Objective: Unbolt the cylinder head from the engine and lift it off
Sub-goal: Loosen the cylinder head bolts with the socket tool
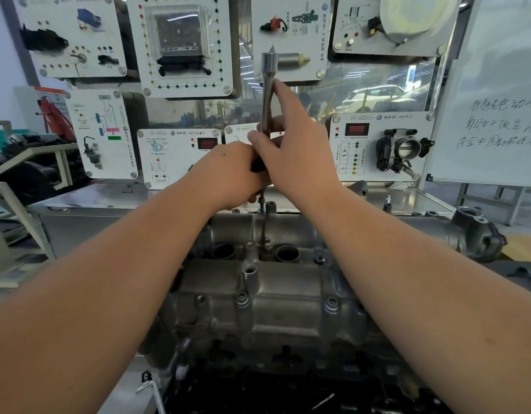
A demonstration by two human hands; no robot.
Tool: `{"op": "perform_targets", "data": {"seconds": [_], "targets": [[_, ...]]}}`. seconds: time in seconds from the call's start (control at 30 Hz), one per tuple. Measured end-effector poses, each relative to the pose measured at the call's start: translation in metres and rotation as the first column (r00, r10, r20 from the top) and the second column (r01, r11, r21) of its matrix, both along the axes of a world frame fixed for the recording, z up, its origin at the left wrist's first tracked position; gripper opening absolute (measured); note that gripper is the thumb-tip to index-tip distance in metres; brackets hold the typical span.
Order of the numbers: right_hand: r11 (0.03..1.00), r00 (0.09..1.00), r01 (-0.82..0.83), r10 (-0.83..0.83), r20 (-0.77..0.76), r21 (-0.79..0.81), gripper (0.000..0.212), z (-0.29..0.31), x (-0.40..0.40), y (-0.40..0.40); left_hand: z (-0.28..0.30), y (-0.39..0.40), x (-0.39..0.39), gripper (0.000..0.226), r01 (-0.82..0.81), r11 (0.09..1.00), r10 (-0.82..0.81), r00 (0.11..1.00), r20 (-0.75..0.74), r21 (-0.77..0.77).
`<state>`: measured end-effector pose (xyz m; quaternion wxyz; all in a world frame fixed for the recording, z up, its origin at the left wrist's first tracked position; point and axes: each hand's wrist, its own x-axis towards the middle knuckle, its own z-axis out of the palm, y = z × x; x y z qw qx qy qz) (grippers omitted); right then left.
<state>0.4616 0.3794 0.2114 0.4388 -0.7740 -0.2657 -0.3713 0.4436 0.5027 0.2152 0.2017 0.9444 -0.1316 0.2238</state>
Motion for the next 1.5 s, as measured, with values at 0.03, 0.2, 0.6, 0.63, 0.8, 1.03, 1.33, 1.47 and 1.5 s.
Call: {"op": "perform_targets", "data": {"seconds": [0.03,0.2,0.6,0.63,0.8,1.03,1.33,1.47,1.5], "targets": [[1.0,1.0,0.002,-0.002,0.007,0.006,0.068,0.0,-0.0001,-0.0003,-0.0003,-0.0002,-0.0002,0.027,0.007,1.0,-0.007,1.0,0.003,0.0],[1.0,1.0,0.019,-0.019,0.003,-0.01,0.053,0.0016,0.0043,-0.0001,-0.0012,0.0009,0.0006,0.025,0.05,0.999,-0.05,0.999,0.01,0.002],[1.0,0.999,-0.017,0.016,-0.037,-0.025,0.045,0.0041,0.0068,-0.0011,-0.0018,0.0017,0.0022,0.028,0.074,0.997,-0.074,0.997,0.023,0.01],[0.999,0.999,-0.024,0.023,-0.036,-0.032,0.046,0.0039,0.0064,-0.0011,-0.0015,0.0018,0.0021,0.028,0.072,0.997,-0.072,0.997,0.026,0.016],[1.0,1.0,0.003,-0.003,0.02,-0.008,0.047,0.0017,0.0047,-0.0013,-0.0011,0.0028,0.0036,0.024,0.042,0.999,-0.042,0.999,0.014,-0.018],[0.999,0.999,-0.009,0.007,-0.037,-0.052,0.047,0.0029,0.006,0.0005,-0.0012,0.0015,0.0015,0.028,0.059,0.998,-0.06,0.998,0.031,0.027],[0.996,0.996,0.086,-0.085,0.023,-0.032,0.035,0.0005,0.0077,0.0005,-0.0015,0.0012,-0.0002,0.025,0.044,0.999,-0.044,0.998,0.033,0.019],[0.999,0.999,-0.019,0.017,-0.05,-0.048,0.057,0.0016,0.0037,0.0013,-0.0019,0.0019,0.0011,0.026,0.053,0.997,-0.054,0.998,0.021,0.055],[0.999,0.998,-0.033,0.03,-0.055,-0.044,0.062,0.0012,0.0025,0.0014,-0.0015,0.0021,0.0017,0.025,0.043,0.997,-0.045,0.999,0.024,0.057]]}}
